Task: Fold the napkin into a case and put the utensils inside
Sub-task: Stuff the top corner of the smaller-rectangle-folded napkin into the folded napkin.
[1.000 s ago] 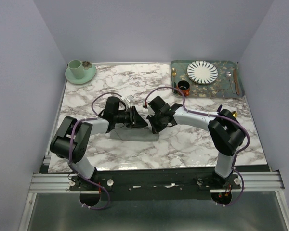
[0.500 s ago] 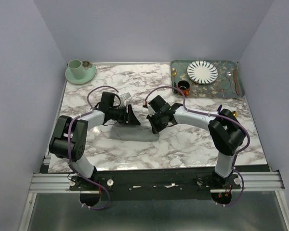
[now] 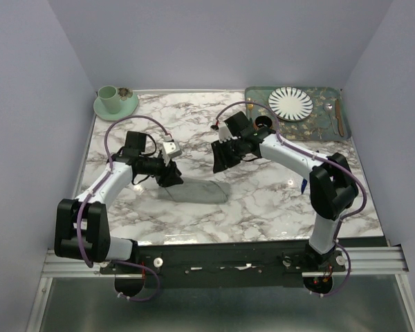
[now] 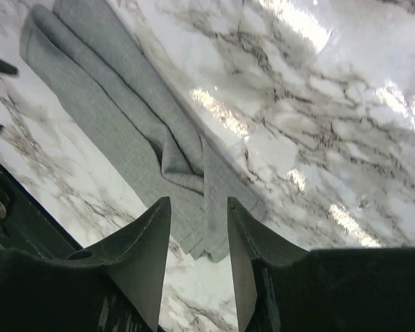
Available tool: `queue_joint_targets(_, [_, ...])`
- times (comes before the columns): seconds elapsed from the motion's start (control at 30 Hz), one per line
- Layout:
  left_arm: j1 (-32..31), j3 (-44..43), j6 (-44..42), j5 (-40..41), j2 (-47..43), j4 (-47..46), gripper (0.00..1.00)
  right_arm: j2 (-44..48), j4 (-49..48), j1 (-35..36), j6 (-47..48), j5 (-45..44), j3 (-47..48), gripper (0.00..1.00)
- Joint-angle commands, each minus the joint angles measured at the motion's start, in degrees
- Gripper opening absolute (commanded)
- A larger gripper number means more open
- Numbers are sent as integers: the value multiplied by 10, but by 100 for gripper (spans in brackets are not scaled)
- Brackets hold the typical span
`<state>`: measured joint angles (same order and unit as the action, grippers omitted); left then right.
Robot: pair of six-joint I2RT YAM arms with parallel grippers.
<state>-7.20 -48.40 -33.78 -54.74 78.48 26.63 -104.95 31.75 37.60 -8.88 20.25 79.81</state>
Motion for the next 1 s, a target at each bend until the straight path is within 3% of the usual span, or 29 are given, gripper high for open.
queue_joint_targets(0.0, [-58, 23, -206, 22, -17, 28, 50, -58, 9, 1, 12, 77, 42, 46])
queue_joint_targets(0.23, [-137, 25, -237, 85, 12, -49, 46, -126, -3, 0, -10, 126, 94, 45])
queue_joint_targets(0.47, [-157, -6, -249, 118, 73, -61, 41, -170, -7, 1, -21, 155, 122, 44])
queue_joint_targets(0.97, [-174, -78, -267, 157, 136, 33, 53, -231, -1, 1, -24, 196, 175, 44])
